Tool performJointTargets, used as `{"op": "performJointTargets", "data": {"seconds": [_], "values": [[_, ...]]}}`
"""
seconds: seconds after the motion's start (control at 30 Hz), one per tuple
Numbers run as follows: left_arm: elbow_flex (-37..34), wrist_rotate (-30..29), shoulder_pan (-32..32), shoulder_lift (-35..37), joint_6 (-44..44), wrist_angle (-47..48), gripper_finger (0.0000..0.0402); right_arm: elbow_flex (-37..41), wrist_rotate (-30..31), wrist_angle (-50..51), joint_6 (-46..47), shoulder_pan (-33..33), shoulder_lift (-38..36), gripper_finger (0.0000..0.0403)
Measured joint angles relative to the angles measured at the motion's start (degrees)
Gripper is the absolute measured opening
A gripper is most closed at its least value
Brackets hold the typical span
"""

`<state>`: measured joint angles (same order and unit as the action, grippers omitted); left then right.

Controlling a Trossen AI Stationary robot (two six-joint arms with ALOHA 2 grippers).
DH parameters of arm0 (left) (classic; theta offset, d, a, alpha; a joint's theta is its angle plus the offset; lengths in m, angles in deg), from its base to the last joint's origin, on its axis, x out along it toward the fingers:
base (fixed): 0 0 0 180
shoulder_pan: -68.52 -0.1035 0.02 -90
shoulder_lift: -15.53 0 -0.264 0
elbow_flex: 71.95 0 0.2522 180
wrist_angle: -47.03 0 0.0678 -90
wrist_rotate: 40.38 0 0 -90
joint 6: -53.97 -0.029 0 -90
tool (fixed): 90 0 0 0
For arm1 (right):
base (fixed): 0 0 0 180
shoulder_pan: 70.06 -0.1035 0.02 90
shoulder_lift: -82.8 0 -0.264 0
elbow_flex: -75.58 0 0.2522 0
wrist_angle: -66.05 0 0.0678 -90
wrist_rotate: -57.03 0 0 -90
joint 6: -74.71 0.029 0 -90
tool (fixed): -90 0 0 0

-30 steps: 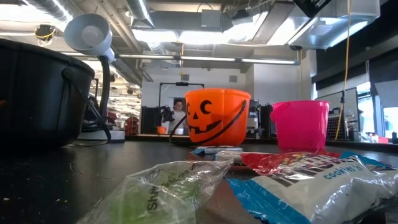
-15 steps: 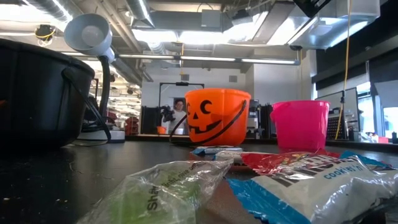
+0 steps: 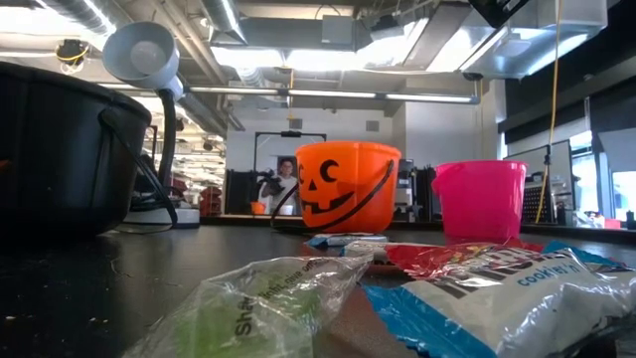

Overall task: Sort candy
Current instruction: Put the white candy into the black bucket

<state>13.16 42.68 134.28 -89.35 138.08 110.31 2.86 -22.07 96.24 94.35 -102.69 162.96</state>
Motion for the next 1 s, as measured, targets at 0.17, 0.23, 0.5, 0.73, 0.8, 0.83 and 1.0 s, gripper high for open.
{"op": "performJointTargets", "data": {"seconds": [0.17, 0.23, 0.5, 0.73, 0.8, 0.83, 1.0], "values": [[-0.10, -1.10, -1.98, 0.02, -5.96, -1.23, 0.0000, 0.00, 0.00, 0.00, 0.00, 0.00, 0.00, 0.0133], [-0.17, 0.65, -2.99, 0.02, -8.38, -0.95, 0.0000, 0.00, 0.00, 0.00, 0.00, 0.00, 0.00, 0.0133], [-0.17, 3.03, -6.79, 0.07, -14.15, -2.30, 0.0000, 0.00, 0.00, 0.00, -0.27, 0.00, 0.00, 0.0133], [-0.17, 3.03, -7.42, 0.15, -15.49, -2.01, 0.0000, 0.00, 0.09, 0.00, -0.37, 0.00, 0.00, 0.0133], [-0.17, 3.74, -7.34, 0.15, -16.37, -2.24, 0.0001, 0.00, 0.09, 0.02, -0.37, 0.00, 0.00, 0.0133], [-0.17, 4.76, -7.25, 0.15, -17.26, -2.56, 0.0004, 0.00, 0.09, 0.00, -0.37, 0.00, 0.00, 0.0133], [-0.17, 6.05, -6.71, 0.15, -17.44, -2.33, 0.0053, 0.00, 0.18, 0.02, -0.39, 0.00, 0.00, 0.0133]]}}
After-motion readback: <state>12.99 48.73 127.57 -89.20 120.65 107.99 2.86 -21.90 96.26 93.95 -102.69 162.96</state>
